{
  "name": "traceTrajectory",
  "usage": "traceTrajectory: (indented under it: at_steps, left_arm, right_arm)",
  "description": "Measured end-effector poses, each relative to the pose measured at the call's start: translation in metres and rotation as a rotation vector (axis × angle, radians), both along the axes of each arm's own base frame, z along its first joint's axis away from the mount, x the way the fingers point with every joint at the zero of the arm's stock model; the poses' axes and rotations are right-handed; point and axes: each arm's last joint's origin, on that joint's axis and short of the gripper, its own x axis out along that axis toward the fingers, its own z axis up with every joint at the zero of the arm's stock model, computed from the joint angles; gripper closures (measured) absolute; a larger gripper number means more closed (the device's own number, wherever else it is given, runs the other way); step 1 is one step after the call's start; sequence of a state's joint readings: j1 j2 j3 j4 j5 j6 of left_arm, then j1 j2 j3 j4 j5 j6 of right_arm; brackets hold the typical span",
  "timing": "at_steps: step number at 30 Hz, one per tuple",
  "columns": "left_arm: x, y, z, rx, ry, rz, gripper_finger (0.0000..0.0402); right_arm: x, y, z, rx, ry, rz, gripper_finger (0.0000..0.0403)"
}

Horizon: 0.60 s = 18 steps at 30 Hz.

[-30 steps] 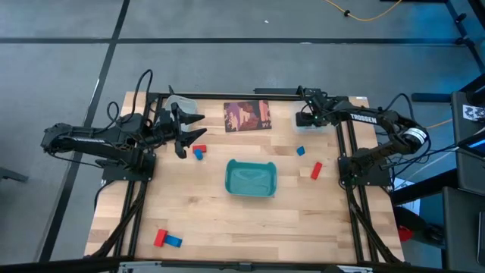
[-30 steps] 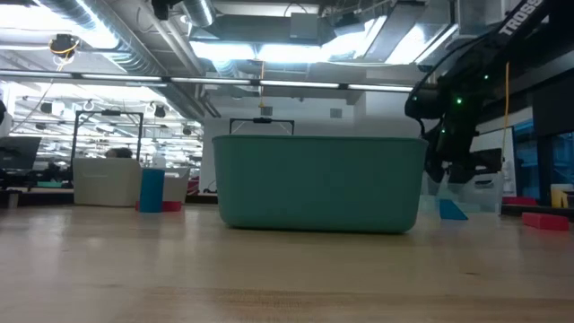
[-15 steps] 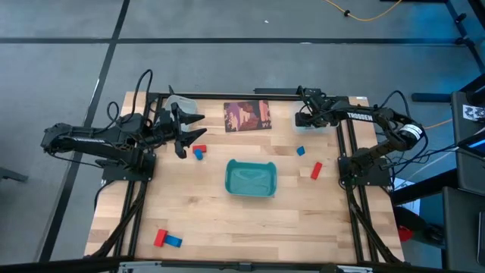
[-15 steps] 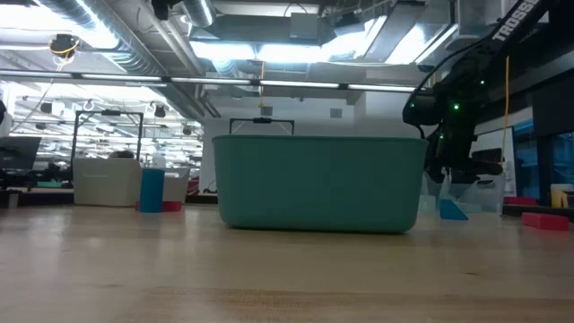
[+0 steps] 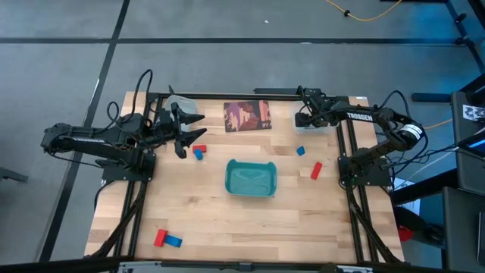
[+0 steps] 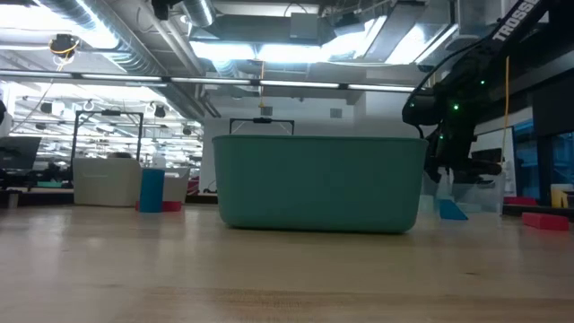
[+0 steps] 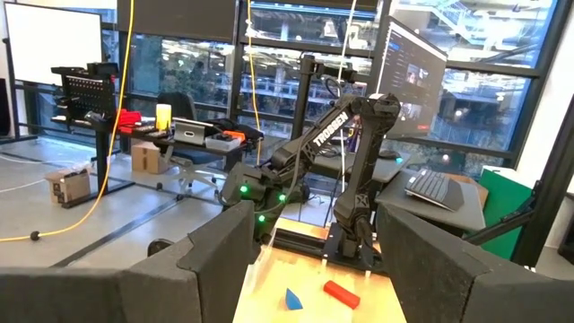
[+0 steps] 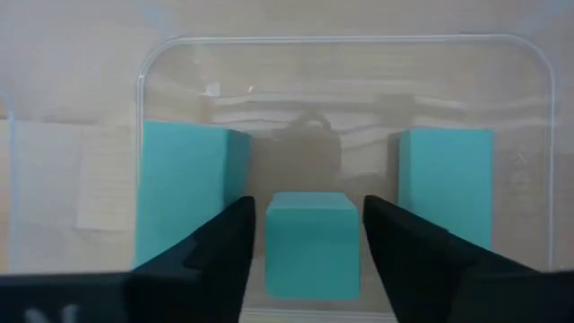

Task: Sort & place blocks by color
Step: Put the square blue green block into the transparent bin, then put the cylinder blue block into the white bin

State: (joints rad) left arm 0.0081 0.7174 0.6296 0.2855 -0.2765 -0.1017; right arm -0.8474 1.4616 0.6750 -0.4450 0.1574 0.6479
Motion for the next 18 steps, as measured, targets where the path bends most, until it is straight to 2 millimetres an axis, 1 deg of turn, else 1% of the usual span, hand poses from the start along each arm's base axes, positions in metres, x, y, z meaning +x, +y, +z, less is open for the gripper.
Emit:
traceTrajectory:
  at_steps: [5, 8, 14, 16, 18]
  left_arm:
    - [0.0, 0.0, 0.0, 0.0, 0.0, 0.0, 0.0172]
    - [0.0, 0.0, 0.0, 0.0, 0.0, 0.0, 0.0172]
    - [0.0, 0.0, 0.0, 0.0, 0.001, 0.0, 0.0172]
    - [0.0, 0.0, 0.0, 0.0, 0.0, 0.0, 0.0172]
    - [0.0, 0.0, 0.0, 0.0, 0.0, 0.0, 0.0172]
  right_arm:
    - [0.0, 0.0, 0.0, -0.002, 0.004, 0.004, 0.0124]
    - [0.0, 0.0, 0.0, -0.003, 0.003, 0.001, 0.0105]
    - [-0.001, 0.001, 0.005, -0.025, 0.008, 0.019, 0.0099]
    - [-0.001, 0.0, 0.011, -0.046, -0.004, 0.031, 0.0099]
    - [0.0, -0.002, 0.023, -0.089, -0.028, 0.043, 0.0099]
